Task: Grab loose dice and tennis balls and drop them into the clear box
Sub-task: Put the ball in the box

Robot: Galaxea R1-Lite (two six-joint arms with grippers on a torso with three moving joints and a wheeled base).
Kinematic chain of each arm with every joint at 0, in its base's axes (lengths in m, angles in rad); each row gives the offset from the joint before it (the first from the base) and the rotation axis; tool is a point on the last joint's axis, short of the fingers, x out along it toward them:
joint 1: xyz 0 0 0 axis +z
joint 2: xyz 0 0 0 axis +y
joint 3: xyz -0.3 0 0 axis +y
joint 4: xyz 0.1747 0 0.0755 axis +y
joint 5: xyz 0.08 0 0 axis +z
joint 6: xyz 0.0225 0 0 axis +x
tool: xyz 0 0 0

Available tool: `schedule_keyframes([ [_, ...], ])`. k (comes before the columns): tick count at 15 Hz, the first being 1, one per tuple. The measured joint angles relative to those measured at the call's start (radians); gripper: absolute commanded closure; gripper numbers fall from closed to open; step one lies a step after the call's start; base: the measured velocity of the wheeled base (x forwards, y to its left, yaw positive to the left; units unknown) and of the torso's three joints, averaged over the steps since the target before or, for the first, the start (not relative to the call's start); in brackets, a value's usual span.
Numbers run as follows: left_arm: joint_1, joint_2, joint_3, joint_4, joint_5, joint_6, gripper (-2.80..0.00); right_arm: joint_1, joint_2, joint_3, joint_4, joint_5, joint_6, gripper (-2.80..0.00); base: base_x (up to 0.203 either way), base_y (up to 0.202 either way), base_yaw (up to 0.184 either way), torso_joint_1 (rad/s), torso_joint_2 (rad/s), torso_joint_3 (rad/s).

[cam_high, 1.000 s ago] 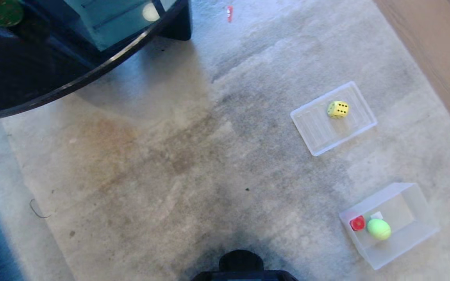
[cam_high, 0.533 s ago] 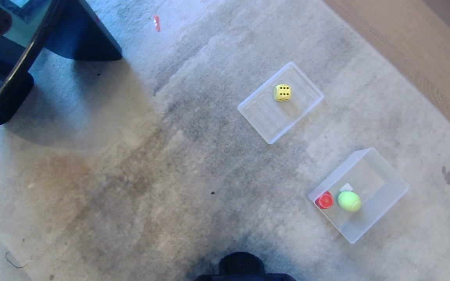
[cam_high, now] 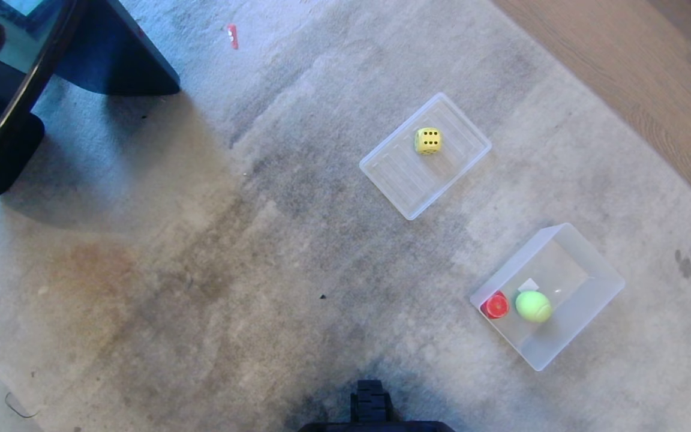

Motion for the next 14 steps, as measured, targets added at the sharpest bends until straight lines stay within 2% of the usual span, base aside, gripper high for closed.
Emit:
schedule_keyframes([
  [9, 0.000, 0.000, 0.000, 0.001, 0.005, -0.008, 0.00, 0.000, 0.001, -0.006, 0.008, -0.004, 0.001, 0.00, 0.000, 0.000, 0.000, 0.000, 0.00, 0.000],
  [11, -0.001, 0.000, 0.000, 0.001, 0.005, -0.008, 0.00, 0.000, 0.030, -0.060, 0.030, -0.009, 0.015, 0.00, 0.000, 0.000, 0.000, 0.000, 0.00, 0.000],
  [14, 0.000, 0.000, 0.000, 0.001, 0.005, -0.008, 0.00, -0.007, 0.219, -0.191, 0.040, -0.015, 0.072, 0.00, 0.000, 0.000, 0.000, 0.000, 0.00, 0.000],
])
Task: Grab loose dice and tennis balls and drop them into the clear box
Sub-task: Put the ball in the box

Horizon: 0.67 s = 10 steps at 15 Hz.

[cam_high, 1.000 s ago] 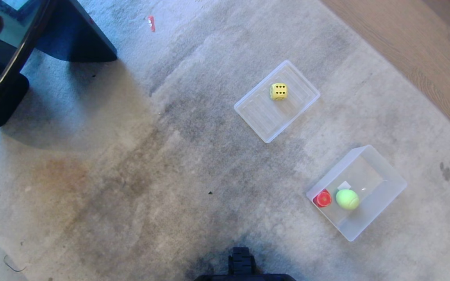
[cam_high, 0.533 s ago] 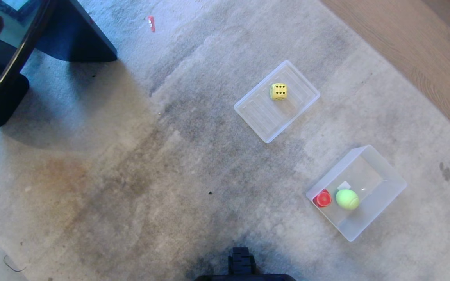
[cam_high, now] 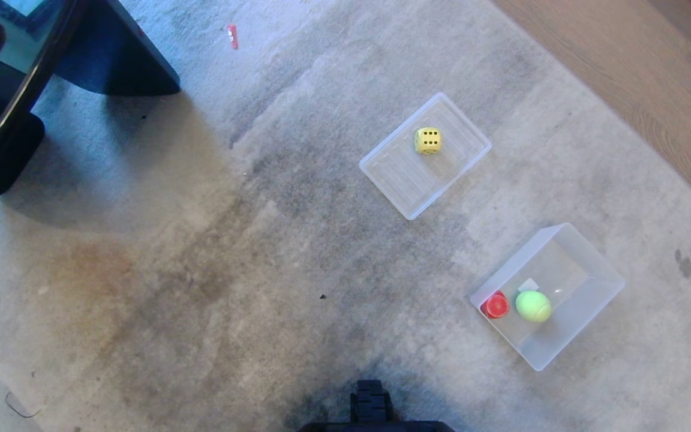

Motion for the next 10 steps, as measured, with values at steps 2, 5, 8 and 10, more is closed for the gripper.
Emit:
schedule_keyframes([
  [2, 0.000, 0.000, 0.000, 0.000, 0.000, 0.000, 0.00, -0.005, 0.180, -0.071, -0.024, -0.003, 0.046, 0.00, 0.000, 0.000, 0.000, 0.000, 0.00, 0.000],
  [5, -0.001, 0.000, 0.000, 0.000, 0.000, 0.000, 0.00, -0.020, 0.506, -0.124, -0.157, -0.019, 0.131, 0.00, 0.000, 0.000, 0.000, 0.000, 0.00, 0.000],
  [8, 0.000, 0.000, 0.000, 0.000, 0.000, 0.000, 0.00, -0.033, 0.868, -0.144, -0.382, -0.038, 0.240, 0.00, 0.000, 0.000, 0.000, 0.000, 0.00, 0.000],
  [10, 0.000, 0.000, 0.000, 0.000, 0.000, 0.000, 0.00, -0.041, 1.103, -0.153, -0.555, -0.045, 0.299, 0.00, 0.000, 0.000, 0.000, 0.000, 0.00, 0.000],
])
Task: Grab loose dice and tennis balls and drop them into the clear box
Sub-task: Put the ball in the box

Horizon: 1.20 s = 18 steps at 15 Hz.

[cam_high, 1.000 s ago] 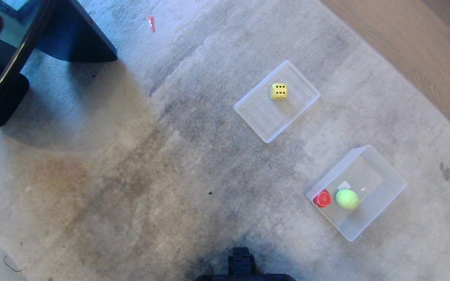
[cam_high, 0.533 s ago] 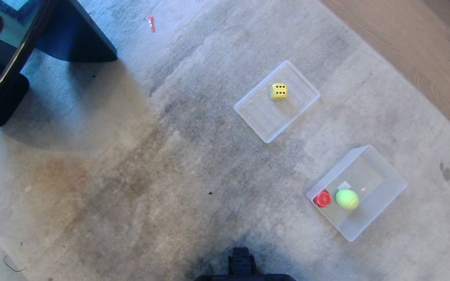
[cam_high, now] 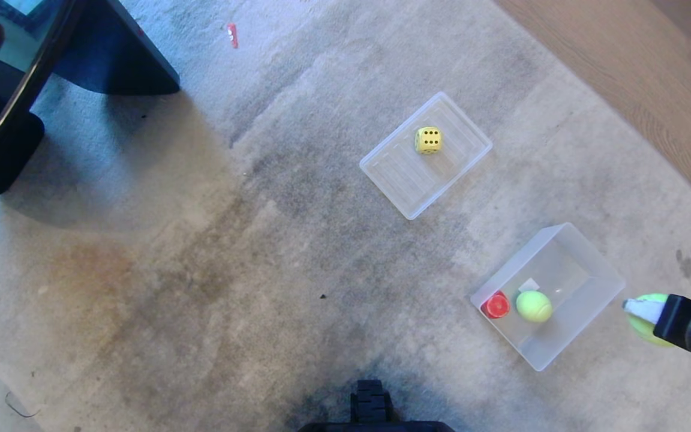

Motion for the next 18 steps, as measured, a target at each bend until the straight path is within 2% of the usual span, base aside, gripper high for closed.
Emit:
schedule_keyframes([
  [3, 0.000, 0.000, 0.000, 0.000, 0.000, 0.000, 0.00, -0.018, 0.330, -0.015, -0.284, -0.004, 0.095, 0.00, 0.000, 0.000, 0.000, 0.000, 0.00, 0.000],
  [6, 0.000, 0.000, 0.000, 0.000, 0.000, 0.000, 0.00, -0.033, 0.580, -0.041, -0.578, -0.009, 0.193, 0.00, 0.000, 0.000, 0.000, 0.000, 0.00, 0.000],
  [8, 0.000, 0.000, 0.000, 0.000, 0.000, 0.000, 0.00, -0.049, 0.680, -0.077, -0.711, -0.012, 0.280, 0.00, 0.000, 0.000, 0.000, 0.000, 0.00, 0.000],
  [9, 0.000, 0.000, 0.000, 0.000, 0.000, 0.000, 0.00, -0.058, 0.709, -0.086, -0.735, -0.017, 0.299, 0.00, 0.000, 0.000, 0.000, 0.000, 0.00, 0.000],
  [10, -0.001, 0.000, 0.000, 0.000, 0.000, 0.000, 0.00, -0.065, 0.729, -0.093, -0.746, -0.036, 0.316, -2.80, 0.000, 0.000, 0.000, 0.000, 0.00, 0.000],
  [14, 0.000, 0.000, 0.000, -0.001, 0.000, 0.000, 0.00, -0.073, 0.721, -0.093, -0.746, -0.002, 0.323, -2.80, 0.000, 0.000, 0.000, 0.000, 0.00, 0.000],
  [18, 0.000, 0.000, 0.000, 0.000, 0.000, 0.000, 0.00, -0.074, 0.605, -0.041, -0.684, 0.007, 0.293, -2.80, 0.000, 0.000, 0.000, 0.000, 0.00, 0.000],
])
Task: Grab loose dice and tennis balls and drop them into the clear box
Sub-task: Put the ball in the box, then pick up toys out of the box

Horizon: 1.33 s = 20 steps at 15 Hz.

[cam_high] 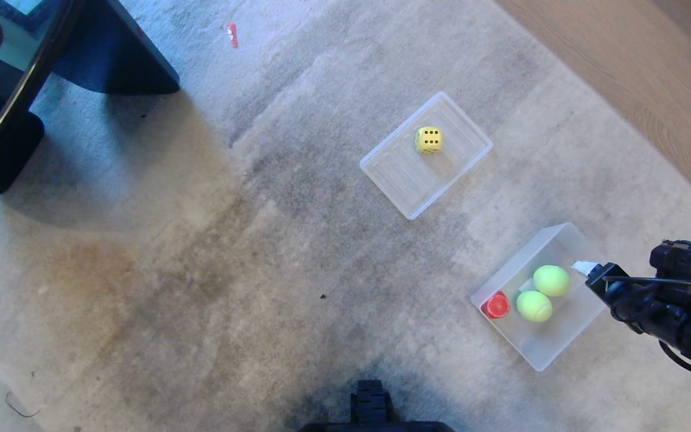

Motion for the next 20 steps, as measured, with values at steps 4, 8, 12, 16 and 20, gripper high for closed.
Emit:
schedule_keyframes([
  [4, -0.001, 0.000, 0.000, 0.000, 0.000, 0.000, 0.00, 0.028, -0.266, 0.116, 0.118, 0.001, -0.016, 0.00, 0.000, 0.000, 0.000, 0.000, 0.00, 0.000],
  [8, 0.000, 0.000, 0.000, 0.000, 0.000, 0.000, 0.00, 0.084, -0.673, 0.223, 0.375, 0.002, -0.069, 0.00, 0.000, 0.000, 0.000, 0.000, 0.00, 0.000],
  [12, -0.001, 0.000, 0.000, 0.000, 0.000, 0.000, 0.00, 0.133, -1.127, 0.276, 0.776, -0.003, -0.251, 0.00, 0.000, 0.000, 0.000, 0.000, 0.00, 0.000],
  [16, 0.000, 0.000, 0.000, 0.000, 0.000, 0.000, 0.00, 0.162, -1.509, 0.295, 1.171, -0.002, -0.469, 0.00, 0.000, 0.000, 0.000, 0.000, 0.00, 0.000],
  [20, -0.001, 0.000, 0.000, 0.000, -0.001, 0.000, 0.00, 0.130, -1.763, 0.315, 1.335, 0.035, -0.653, 0.00, 0.000, 0.000, 0.000, 0.000, 0.00, 0.000],
])
